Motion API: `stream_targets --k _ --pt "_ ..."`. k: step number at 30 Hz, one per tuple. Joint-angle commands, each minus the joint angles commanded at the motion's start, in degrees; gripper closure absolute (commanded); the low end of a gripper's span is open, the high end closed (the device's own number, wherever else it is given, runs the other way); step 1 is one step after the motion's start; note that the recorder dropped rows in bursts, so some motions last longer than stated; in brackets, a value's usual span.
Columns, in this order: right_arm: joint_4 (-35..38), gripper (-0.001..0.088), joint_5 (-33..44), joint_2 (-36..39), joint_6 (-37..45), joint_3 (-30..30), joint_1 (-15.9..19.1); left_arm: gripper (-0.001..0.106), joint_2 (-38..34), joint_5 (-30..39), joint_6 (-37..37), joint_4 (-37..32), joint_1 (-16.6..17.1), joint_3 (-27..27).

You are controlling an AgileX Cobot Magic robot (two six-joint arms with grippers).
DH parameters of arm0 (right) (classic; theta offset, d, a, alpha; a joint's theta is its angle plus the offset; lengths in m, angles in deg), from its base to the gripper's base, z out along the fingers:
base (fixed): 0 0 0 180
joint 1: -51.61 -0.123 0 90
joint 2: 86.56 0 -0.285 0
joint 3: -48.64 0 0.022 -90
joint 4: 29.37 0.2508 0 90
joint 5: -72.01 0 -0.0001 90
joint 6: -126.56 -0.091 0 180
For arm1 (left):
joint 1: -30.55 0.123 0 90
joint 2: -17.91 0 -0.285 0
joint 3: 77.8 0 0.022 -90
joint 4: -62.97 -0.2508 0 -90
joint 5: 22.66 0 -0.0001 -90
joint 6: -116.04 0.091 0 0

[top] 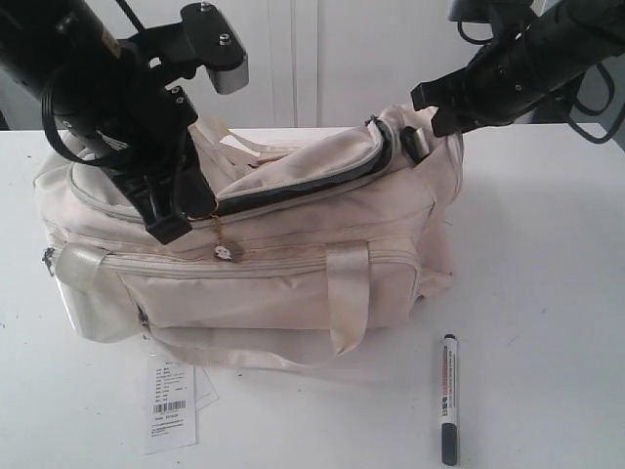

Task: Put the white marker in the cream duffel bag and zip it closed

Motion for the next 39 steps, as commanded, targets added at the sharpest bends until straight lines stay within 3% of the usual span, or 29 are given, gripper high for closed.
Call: stream_targets --k 4,6,11,16,18,21,24,26,31,36,39 --pt "-0.1 0.0237 0.8 -0.5 0.0 0.0 0.0 0.105 0.0 -0.6 0.0 0.0 0.0 0.0" --pt "-0.4 0.0169 0.9 -1.3 0.0 0.0 0.0 0.105 0.0 -1.4 0.0 0.0 0.0 0.0" --pt "-0.4 0.0161 1.8 -4.9 0.0 0.0 0.0 0.105 0.0 -2.9 -0.3 0.4 0.0 0.0" --pt "-0.1 0.0218 7.4 -9.4 2.1 0.0 0.0 0.105 0.0 -3.0 -0.3 0.9 0.0 0.0" --pt "1.6 0.0259 11.2 -10.4 7.8 0.1 -0.1 0.105 0.0 -3.1 -0.3 0.9 0.0 0.0" --pt "7.4 0.0292 22.1 -11.7 24.9 0.3 -0.8 0.105 0.0 -3.5 -0.3 0.9 0.0 0.0" --pt "12.5 0.0292 25.4 -12.9 31.0 0.7 -2.0 0.105 0.0 -3.5 -0.3 0.9 0.0 0.0" --pt "14.0 0.0276 27.4 -14.1 33.4 0.7 -3.6 0.105 0.0 -3.4 -0.3 0.9 0.0 -0.1" --pt "15.4 0.0082 29.9 -15.4 40.3 3.1 -8.7 0.105 0.0 -3.0 0.0 0.9 0.0 -0.1" --pt "14.6 0.0080 29.9 -17.5 48.6 3.1 -13.0 0.105 0.0 -3.0 0.4 0.9 0.0 -0.1" --pt "10.4 0.0080 29.5 -18.0 54.1 3.1 -15.2 0.105 0.0 -3.1 0.4 0.9 0.0 -0.1"
